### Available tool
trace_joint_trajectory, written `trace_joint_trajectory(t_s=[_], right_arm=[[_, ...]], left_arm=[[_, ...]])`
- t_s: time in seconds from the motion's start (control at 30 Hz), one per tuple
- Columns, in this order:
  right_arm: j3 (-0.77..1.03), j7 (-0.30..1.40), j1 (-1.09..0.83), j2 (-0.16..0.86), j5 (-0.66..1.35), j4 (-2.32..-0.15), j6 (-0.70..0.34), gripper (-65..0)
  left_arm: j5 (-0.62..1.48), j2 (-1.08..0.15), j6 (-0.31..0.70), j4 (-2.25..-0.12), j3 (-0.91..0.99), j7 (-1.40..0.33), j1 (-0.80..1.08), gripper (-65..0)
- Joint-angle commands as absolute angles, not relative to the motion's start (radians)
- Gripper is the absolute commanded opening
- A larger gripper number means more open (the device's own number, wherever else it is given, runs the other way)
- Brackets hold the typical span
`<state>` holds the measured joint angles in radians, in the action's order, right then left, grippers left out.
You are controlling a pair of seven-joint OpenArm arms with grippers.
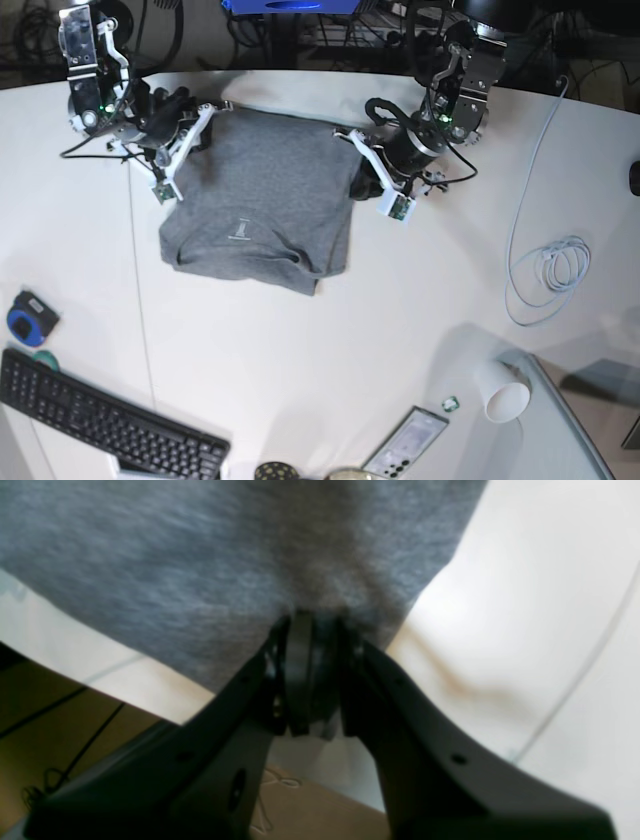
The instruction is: Layout the t-shirt on the table in an organized manner, then fold the t-shirt properly
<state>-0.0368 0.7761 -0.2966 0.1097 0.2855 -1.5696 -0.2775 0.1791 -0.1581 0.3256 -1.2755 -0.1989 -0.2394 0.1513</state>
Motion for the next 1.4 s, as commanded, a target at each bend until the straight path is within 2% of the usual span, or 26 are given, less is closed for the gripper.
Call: trace_joint_trajectory(t_s=[0.0, 0.13, 0.6, 0.77, 0.83, 1.03, 1.13, 1.23, 1.37], right_arm=[[-0.036, 0.757, -0.294, 0.111, 0.294, -1.569, -0.282, -56.7], [-0.031, 0.746, -0.308, 0.117, 0.294, -1.52, -0.282, -56.7], [-0.03, 0.722, -0.309, 0.203, 0.294, -1.524, -0.278, -56.7], [-0.025, 0.725, -0.374, 0.222, 0.294, -1.701, -0.278, -56.7], [0.035, 0.728, -0.424, 0.217, 0.295, -1.791, -0.278, -56.7], [0.168, 0.774, -0.619, 0.216, 0.298, -1.969, -0.278, -56.7], [0.182, 0.777, -0.716, 0.213, 0.3, -1.963, -0.278, -56.7], [0.18, 0.777, -0.768, 0.156, 0.297, -1.929, -0.278, -56.7], [0.148, 0.765, -0.734, 0.111, 0.295, -1.739, -0.278, -56.7]], left_arm=[[0.188, -0.153, 0.335, -1.291, -0.226, -0.217, 0.148, -65.0], [0.188, -0.153, 0.335, -1.291, -0.28, -0.22, 0.168, -65.0], [0.189, -0.159, 0.335, -1.411, -0.271, -0.222, 0.24, -65.0], [0.189, -0.213, 0.289, -1.515, -0.228, -0.222, 0.282, -65.0], [0.196, -0.242, 0.289, -1.56, -0.177, -0.222, 0.308, -65.0], [0.189, -0.321, 0.291, -1.716, -0.067, -0.223, 0.509, -65.0], [0.189, -0.357, 0.291, -1.784, -0.065, -0.223, 0.645, -65.0], [0.189, -0.364, 0.291, -1.779, -0.077, -0.223, 0.739, -65.0], [0.188, -0.357, 0.291, -1.601, -0.077, -0.223, 0.783, -65.0]])
